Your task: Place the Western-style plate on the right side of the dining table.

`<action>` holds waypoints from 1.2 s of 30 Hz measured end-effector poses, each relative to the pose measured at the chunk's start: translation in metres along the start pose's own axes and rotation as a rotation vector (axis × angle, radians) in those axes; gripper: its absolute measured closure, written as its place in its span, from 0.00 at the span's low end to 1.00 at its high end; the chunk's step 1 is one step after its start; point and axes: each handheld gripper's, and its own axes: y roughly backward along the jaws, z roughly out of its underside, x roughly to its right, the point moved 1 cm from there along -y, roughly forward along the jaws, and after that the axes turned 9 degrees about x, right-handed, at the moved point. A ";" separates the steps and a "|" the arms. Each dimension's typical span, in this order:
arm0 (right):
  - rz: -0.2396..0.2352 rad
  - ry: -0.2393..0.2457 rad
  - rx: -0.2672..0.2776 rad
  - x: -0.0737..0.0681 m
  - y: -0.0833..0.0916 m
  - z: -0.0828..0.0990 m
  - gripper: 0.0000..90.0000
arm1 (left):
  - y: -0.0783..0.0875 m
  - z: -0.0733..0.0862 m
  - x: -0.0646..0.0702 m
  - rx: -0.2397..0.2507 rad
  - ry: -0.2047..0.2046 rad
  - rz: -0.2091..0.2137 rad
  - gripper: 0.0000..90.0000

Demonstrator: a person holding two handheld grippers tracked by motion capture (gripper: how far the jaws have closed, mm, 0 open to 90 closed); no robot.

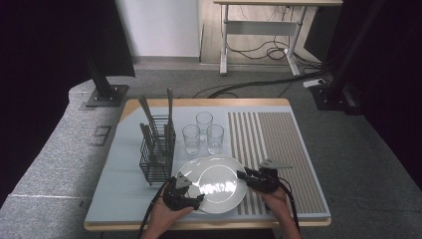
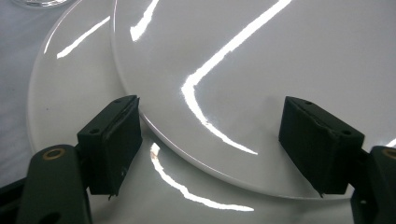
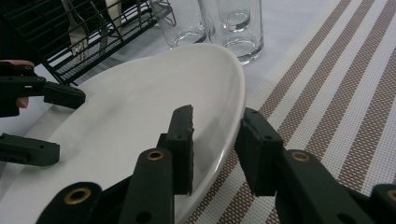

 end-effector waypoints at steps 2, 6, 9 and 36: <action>-0.002 -0.001 0.001 0.000 0.000 0.000 0.76 | 0.000 0.000 0.000 -0.001 0.001 0.000 0.24; -0.011 -0.011 0.004 0.001 0.001 -0.001 0.77 | 0.000 0.000 0.000 0.000 0.001 0.001 0.24; -0.013 -0.014 0.004 0.001 0.001 -0.001 0.77 | 0.000 0.000 0.000 0.000 0.002 0.001 0.24; -0.009 -0.022 0.002 -0.002 -0.005 -0.012 0.81 | 0.000 0.001 -0.003 -0.011 0.013 -0.007 0.24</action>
